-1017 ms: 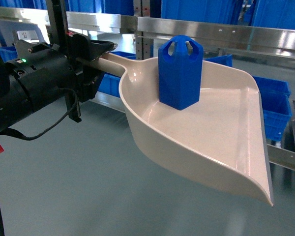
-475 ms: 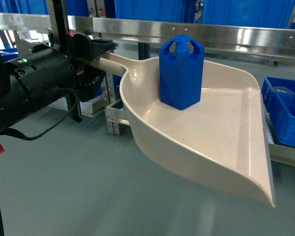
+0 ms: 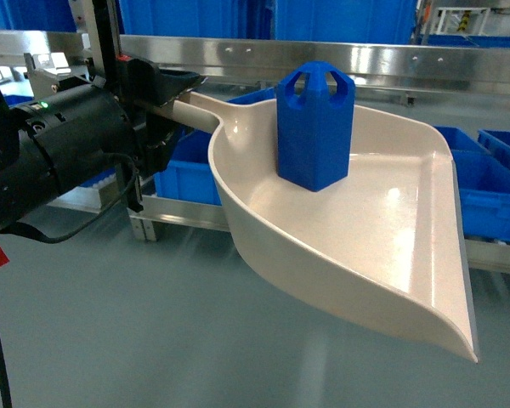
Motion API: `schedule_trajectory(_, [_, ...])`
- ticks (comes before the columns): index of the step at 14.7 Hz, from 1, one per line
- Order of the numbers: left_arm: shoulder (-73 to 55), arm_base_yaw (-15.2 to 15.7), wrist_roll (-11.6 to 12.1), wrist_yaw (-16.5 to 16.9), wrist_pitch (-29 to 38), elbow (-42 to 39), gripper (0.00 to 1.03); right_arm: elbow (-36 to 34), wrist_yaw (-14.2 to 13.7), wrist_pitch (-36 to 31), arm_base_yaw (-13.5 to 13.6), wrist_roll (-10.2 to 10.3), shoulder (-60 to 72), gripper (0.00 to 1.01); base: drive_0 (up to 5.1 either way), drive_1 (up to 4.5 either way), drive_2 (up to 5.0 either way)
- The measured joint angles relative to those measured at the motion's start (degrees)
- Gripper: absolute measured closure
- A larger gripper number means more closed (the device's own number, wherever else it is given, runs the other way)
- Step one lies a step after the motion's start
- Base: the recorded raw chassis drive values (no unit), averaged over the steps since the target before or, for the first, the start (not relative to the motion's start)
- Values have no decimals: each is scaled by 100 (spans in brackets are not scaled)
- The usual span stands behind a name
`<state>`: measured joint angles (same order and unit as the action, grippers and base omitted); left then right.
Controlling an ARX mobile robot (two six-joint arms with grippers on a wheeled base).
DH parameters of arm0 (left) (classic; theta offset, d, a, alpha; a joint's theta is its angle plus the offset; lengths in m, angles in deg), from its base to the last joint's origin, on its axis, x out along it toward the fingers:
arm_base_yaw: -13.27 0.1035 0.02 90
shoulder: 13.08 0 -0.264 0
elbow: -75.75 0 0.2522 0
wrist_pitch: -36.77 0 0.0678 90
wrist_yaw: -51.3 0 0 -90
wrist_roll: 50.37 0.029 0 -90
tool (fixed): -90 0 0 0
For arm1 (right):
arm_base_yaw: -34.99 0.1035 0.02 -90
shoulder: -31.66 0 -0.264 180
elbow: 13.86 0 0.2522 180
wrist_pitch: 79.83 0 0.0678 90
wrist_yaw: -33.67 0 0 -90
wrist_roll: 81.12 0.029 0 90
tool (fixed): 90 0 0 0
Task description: Place part in tray to right shelf
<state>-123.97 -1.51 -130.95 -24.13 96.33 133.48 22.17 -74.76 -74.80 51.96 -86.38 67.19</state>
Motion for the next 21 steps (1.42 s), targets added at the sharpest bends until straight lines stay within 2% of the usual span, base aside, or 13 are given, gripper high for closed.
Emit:
schedule_trajectory(16, [0,-22,0,11,-2,0,89,0,-17,-7,-9,0,7,3,-154,-154,-154])
schedule_trajectory(21, [0,-11,-2,2,0,0,89,0,-17,0,-9,0,4,3,0,0,0])
